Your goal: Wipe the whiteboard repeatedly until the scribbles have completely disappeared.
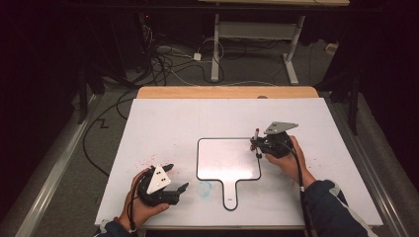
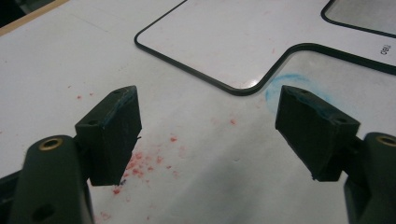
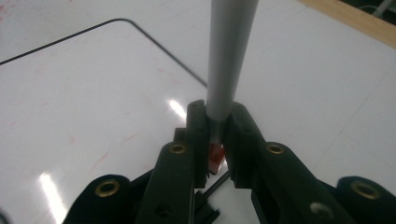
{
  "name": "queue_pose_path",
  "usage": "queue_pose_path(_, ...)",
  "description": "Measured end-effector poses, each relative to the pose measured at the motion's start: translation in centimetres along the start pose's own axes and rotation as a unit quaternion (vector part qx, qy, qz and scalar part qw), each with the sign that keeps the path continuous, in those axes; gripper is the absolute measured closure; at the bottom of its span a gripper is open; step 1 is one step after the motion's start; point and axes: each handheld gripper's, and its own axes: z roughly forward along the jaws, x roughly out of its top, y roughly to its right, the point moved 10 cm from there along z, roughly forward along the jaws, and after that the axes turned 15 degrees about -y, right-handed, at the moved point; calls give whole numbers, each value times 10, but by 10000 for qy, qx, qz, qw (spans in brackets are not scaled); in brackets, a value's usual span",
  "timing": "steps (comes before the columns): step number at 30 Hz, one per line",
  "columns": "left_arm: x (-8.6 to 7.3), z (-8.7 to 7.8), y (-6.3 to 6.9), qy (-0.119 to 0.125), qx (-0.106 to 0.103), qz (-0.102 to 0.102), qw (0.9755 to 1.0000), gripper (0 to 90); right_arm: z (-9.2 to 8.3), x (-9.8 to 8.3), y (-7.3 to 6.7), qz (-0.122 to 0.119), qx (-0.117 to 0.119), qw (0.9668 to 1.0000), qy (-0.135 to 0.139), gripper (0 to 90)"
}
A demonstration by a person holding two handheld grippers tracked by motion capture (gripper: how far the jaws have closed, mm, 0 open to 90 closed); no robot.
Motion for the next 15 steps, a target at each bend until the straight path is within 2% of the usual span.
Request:
queue_pose_path(4, 1, 1, 0, -7, -15, -14, 10000, 218, -7, -8, -6, -155, -28, 9998, -108, 814)
queue_pose_path(6, 1, 1, 0, 1, -18, -27, 10000, 219, -6, -7, -4, -60, 34, 10000, -42, 814)
queue_pose_path(8, 1, 1, 0, 6, -22, -24, 10000, 219, -2, -4, 0, 15, -47, 10000, 46, 815)
queue_pose_path(11, 1, 1, 0, 10, -29, -11, 10000, 219, 5, 5, 7, 63, -320, 9994, 149, 815)
queue_pose_path(15, 2, 1, 0, 15, -36, 7, 10000, 219, 17, 18, 13, 170, -497, 9982, 305, 815)
